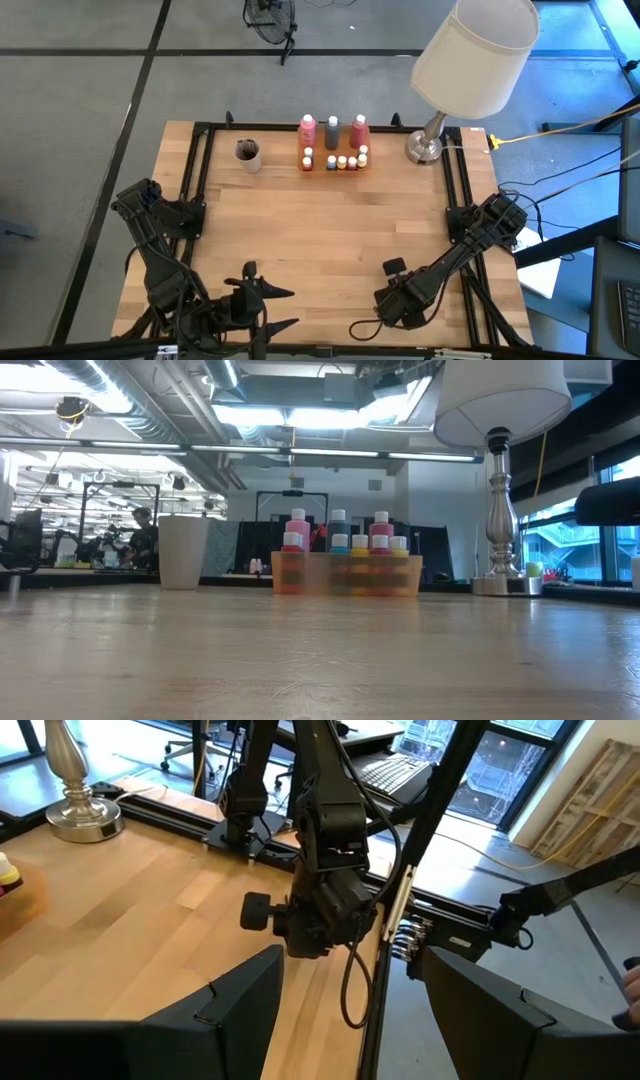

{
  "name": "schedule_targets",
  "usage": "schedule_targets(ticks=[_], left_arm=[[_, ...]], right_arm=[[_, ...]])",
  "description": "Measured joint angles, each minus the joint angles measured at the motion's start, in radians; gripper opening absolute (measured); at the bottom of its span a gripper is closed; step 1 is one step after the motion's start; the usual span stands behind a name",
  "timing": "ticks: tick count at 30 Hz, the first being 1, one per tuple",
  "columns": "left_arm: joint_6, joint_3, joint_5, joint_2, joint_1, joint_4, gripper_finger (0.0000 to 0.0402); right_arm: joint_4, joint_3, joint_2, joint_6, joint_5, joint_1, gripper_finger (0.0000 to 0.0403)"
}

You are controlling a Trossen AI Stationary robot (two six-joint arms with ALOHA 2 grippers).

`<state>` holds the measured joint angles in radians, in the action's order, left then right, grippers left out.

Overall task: Pick & Place Paint Supplies
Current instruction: Put the silver paint brush into the white cup

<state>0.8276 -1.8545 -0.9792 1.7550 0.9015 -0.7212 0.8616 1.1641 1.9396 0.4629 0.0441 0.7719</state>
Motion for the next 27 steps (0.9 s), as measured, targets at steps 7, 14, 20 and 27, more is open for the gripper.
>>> schedule_targets(ticks=[7, 14, 20, 27], left_arm=[[-0.004, 0.000, 0.001, 0.000, 0.000, 0.000, 0.0237], [-0.023, 0.000, 0.001, 0.000, 0.000, 0.000, 0.0237], [-0.029, 0.000, 0.001, 0.000, 0.000, 0.000, 0.0237], [-0.030, 0.000, 0.002, 0.000, 0.000, -0.001, 0.0237]], right_arm=[[-0.014, -0.003, -0.001, -0.003, -0.003, 0.000, 0.0103], [-0.018, -0.004, -0.001, -0.006, -0.003, -0.007, 0.0098], [-0.023, -0.005, -0.001, -0.006, 0.001, -0.018, 0.0060], [-0.024, -0.005, -0.002, -0.007, 0.001, -0.018, 0.0006]])
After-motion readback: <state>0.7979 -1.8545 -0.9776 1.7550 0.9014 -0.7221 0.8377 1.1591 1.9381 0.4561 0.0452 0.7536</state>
